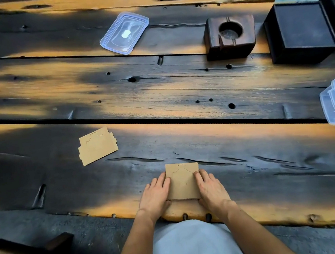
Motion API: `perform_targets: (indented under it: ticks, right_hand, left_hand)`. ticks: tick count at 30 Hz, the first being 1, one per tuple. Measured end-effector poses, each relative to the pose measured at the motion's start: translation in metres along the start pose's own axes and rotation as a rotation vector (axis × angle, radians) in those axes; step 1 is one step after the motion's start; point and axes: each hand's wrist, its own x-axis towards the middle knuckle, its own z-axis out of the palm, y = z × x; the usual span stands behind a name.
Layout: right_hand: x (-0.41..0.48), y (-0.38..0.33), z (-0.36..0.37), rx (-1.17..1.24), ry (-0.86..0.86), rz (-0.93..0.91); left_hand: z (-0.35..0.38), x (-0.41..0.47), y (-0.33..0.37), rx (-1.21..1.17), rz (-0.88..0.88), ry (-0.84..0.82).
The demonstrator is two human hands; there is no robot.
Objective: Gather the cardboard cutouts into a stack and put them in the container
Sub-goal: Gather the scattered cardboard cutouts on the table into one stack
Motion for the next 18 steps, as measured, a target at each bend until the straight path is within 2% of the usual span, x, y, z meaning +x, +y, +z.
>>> perform_targets:
  ticks: [18]
  right_hand:
    - [-0.0018,0.0028,0.0001,0.000,-0.040,-0.020]
  left_hand:
    - [-0.0016,-0.0049,0.0083,0.068,-0.055,-0.009]
